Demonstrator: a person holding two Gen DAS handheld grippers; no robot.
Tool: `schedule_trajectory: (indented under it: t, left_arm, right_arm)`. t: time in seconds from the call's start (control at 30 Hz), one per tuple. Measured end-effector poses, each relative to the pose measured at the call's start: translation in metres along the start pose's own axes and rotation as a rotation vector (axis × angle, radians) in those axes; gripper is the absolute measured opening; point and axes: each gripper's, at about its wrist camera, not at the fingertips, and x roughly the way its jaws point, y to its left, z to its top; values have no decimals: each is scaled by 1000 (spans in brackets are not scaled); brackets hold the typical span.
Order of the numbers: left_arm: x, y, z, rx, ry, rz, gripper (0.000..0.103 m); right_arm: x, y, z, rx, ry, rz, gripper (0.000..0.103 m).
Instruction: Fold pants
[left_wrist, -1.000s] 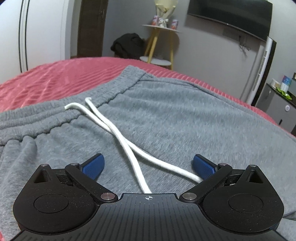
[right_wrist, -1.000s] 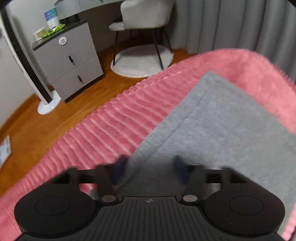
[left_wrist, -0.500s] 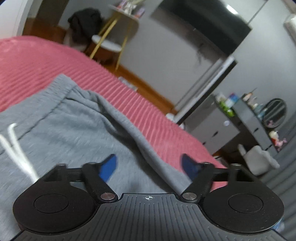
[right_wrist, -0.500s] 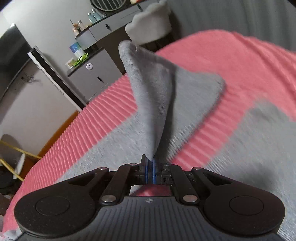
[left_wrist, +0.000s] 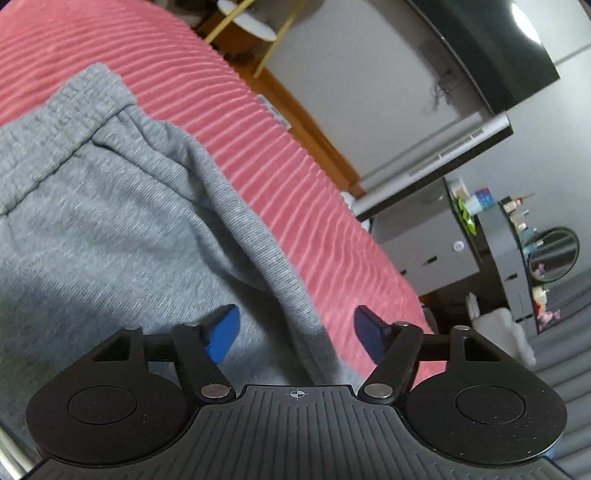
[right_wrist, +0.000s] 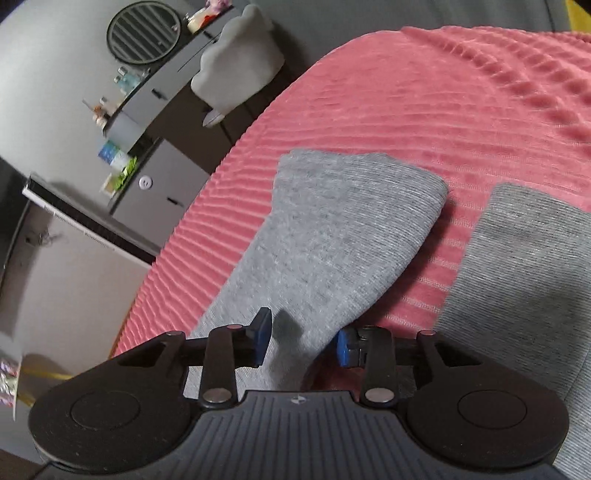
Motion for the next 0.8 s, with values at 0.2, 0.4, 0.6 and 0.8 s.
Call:
schedule_trajectory:
  t: [0.2,0.4,0.6,0.8]
  left_arm:
    - [-5,-4,5,39,20,53,67]
    - [18,-11,3,39,74,39,40]
    - [38,-14,2,60,118,79,14]
    - [-9,-30,-2,134,23,29,10]
  right_arm:
    - [-19,3,-3,-64,-4,-28,15]
    - [-23,2,4,-16,-6,48,12]
    - [1,1,12,39,5,67,18]
    - [-5,16,14,-57,1,14,5]
